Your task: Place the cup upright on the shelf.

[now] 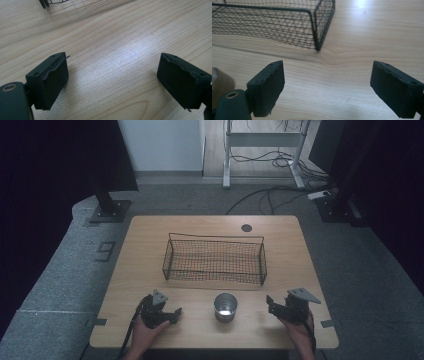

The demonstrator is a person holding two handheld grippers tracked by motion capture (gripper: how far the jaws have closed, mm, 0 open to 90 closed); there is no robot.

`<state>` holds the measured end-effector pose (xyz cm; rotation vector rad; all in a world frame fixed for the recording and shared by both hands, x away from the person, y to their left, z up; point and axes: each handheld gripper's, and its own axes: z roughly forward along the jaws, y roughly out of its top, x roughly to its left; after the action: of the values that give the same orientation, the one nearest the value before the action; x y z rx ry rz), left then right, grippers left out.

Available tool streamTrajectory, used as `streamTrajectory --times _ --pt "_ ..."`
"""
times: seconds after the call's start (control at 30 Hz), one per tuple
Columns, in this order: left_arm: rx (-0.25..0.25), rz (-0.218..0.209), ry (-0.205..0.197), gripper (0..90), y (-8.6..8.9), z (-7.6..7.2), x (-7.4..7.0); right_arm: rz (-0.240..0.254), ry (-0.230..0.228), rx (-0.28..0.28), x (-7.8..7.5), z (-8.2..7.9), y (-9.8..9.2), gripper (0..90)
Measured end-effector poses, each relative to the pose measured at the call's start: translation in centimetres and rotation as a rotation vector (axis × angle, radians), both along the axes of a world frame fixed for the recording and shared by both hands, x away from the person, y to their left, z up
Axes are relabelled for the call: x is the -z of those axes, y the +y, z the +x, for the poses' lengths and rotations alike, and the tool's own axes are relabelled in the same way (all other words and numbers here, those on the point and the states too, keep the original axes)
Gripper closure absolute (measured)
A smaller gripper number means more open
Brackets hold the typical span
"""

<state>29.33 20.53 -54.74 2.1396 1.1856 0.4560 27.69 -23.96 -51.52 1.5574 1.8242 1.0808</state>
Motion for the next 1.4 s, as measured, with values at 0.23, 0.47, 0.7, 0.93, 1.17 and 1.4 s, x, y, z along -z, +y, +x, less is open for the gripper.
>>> streamTrajectory --times 0.23,0.47,0.7,0.93,1.17,1.4 --pt "0.0 0.001 0.0 10.0 0.0 0.0 0.0 0.008 -0.025 -0.025 -0.7 -0.6 0.6 12.0" --pt "0.0 0.001 -0.001 10.1 0.0 0.0 0.0 0.035 -0.04 -0.058 -1.4 -1.1 1.2 12.3" --pt "0.001 0.002 -0.001 10.2 0.0 0.0 0.0 0.054 -0.066 -0.106 -2.3 -1.7 2.2 12.3" --pt "0.001 0.001 -0.001 10.2 0.0 0.0 0.0 0.095 -0.075 -0.128 -2.6 -2.0 2.4 12.4" --pt "0.002 0.002 -0.001 10.3 0.0 0.0 0.0 0.099 -0.083 -0.17 -3.1 -2.4 3.3 12.7" --pt "0.002 0.002 -0.002 10.3 0.0 0.0 0.0 0.098 -0.079 -0.214 -3.2 -2.6 4.5 12.8"
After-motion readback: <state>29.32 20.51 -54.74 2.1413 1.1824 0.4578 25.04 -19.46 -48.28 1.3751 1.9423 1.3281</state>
